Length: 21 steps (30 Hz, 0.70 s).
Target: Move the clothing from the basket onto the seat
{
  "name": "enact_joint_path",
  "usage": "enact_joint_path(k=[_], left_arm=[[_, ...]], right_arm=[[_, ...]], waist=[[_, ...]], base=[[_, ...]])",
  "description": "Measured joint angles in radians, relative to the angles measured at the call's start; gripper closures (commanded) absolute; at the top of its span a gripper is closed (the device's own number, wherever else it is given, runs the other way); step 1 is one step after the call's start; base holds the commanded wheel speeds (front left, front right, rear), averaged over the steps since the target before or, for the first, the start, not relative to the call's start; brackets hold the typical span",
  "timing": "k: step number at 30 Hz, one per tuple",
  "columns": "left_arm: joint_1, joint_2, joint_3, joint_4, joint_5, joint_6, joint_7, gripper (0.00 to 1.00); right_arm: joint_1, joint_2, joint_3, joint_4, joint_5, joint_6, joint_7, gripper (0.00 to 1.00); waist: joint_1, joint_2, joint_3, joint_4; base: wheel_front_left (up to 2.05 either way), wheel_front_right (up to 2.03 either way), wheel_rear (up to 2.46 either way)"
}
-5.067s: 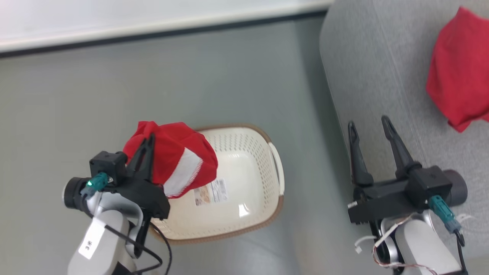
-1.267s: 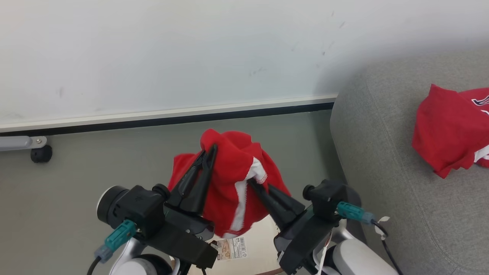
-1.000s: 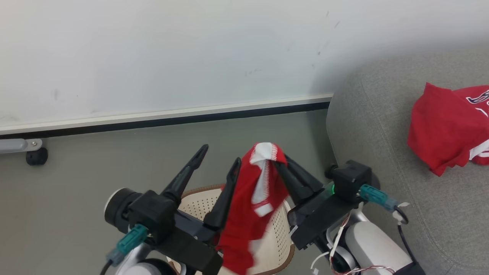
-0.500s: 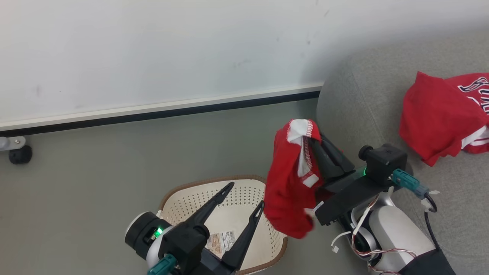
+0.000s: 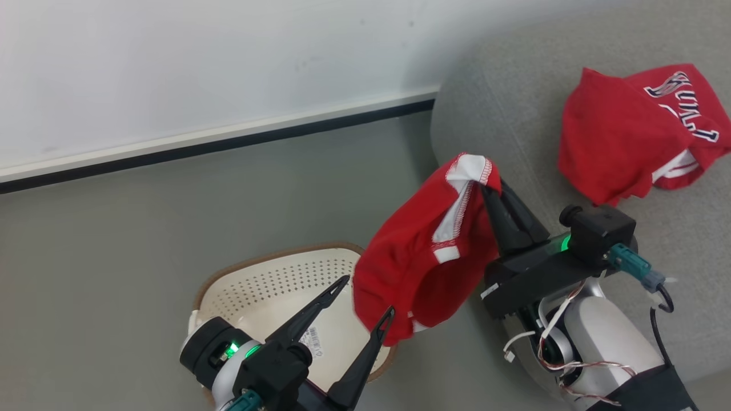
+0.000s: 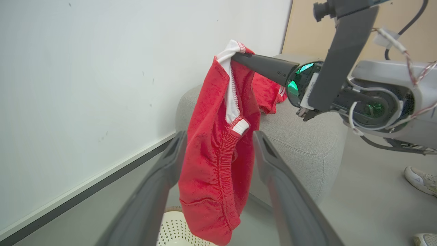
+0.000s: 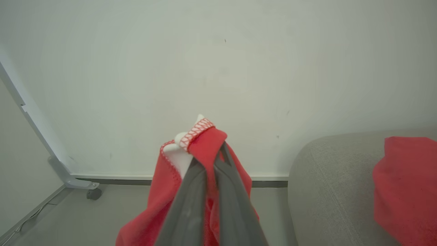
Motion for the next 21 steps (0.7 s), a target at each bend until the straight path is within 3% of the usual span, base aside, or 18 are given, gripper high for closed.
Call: enact_joint_path(k=[9,10,21], left_arm=[[-0.002,0.031,0.004,-0.030,0.033,-0.009,0.015,0.00],[-0.011,0.045,0.004,-0.049,0.040,-0.009,0.026,0.00],[-0.060,0.080,0.015,-0.079,0.049,-0.019,0.053,0.00]], right_arm=[[-0.051,-0.009,-0.049,-0.021,0.005,-0.017,-0.019,1.00],[-0.090,-0.028,-0.093,-0.035,0.010,-0.026,-0.030,1.00],[-0.315,-0.110,-0.215,-0.052,0.010,-0.035,-0.045,1.00]], waist=[[0.0001,0.0000,0.059,-0.093],[0.0000,0.0001,0.097,-0.141],[0.0000,0.0001,0.197,-0.207]], base=[[0.00,0.00,0.00],[0.00,0.00,0.00],[0.00,0.00,0.00]])
